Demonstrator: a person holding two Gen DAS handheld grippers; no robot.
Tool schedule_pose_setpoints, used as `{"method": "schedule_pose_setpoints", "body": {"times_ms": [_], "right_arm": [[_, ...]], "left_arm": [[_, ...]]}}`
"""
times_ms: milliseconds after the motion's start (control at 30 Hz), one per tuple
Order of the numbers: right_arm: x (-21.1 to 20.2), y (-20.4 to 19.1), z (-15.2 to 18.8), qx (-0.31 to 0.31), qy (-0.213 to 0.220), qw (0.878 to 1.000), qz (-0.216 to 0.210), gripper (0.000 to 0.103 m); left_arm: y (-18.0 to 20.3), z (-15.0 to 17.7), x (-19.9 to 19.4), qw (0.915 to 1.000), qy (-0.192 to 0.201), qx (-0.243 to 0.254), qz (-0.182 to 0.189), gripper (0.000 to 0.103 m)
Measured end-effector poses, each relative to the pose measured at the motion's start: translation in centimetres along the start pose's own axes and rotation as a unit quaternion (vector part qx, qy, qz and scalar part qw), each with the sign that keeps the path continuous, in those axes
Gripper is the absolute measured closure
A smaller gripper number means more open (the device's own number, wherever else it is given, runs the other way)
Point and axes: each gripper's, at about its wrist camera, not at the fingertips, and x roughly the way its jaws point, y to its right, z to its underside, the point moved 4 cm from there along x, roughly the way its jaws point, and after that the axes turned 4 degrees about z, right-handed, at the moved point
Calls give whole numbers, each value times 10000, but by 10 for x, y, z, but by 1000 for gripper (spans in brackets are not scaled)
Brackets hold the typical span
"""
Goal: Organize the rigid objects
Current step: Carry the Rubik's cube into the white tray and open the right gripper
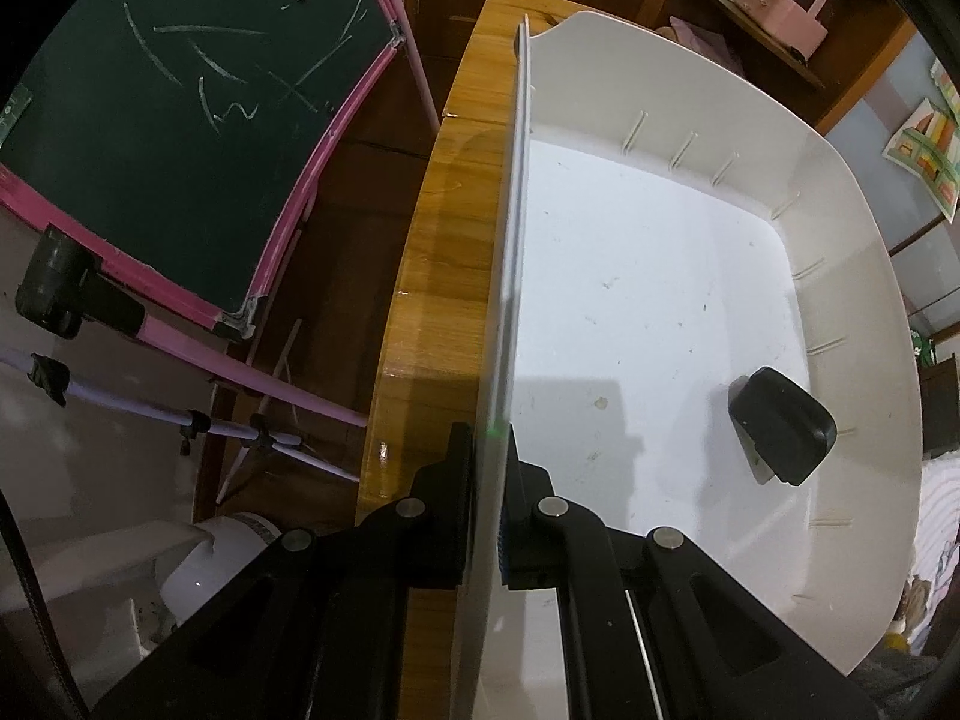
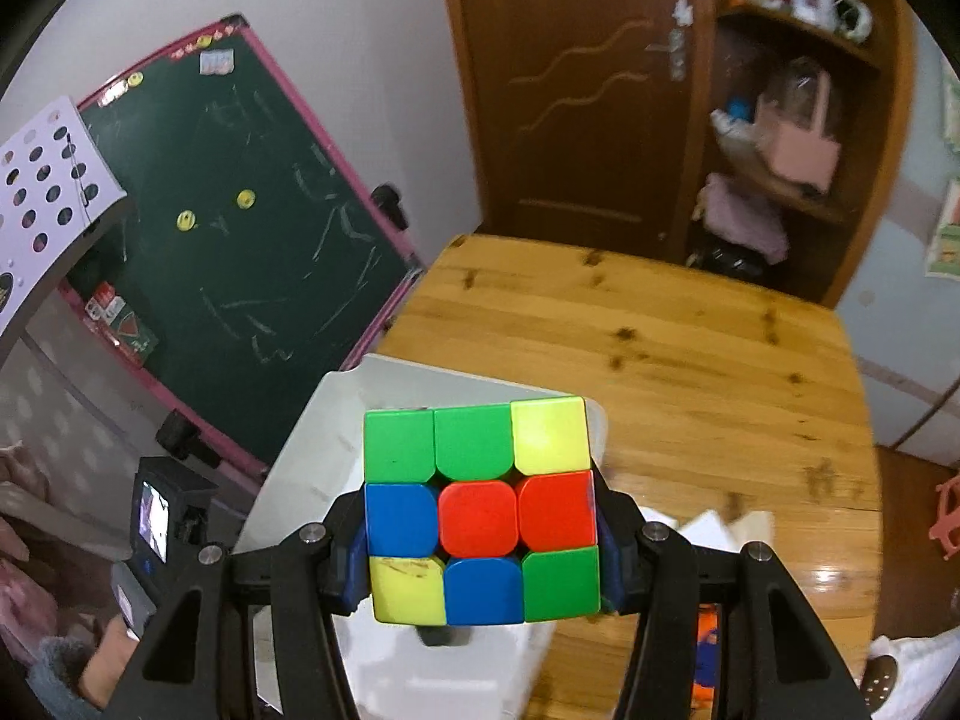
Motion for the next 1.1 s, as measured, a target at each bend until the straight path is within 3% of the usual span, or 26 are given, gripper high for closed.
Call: {"method": "schedule_pose_setpoints", "body": {"times_ms": [367, 800, 1100], "right_arm": [[34, -32, -14, -412, -27, 9990, 186, 46], [105, -36, 14, -460, -793, 9952, 354, 46], [176, -41, 45, -522, -1707, 9830, 437, 46]], "left_arm": [[1, 2, 1, 10000, 50, 26, -57, 97], [1, 3, 1, 10000, 52, 56, -64, 97], [0, 3, 0, 9999, 34, 83, -89, 97]]}}
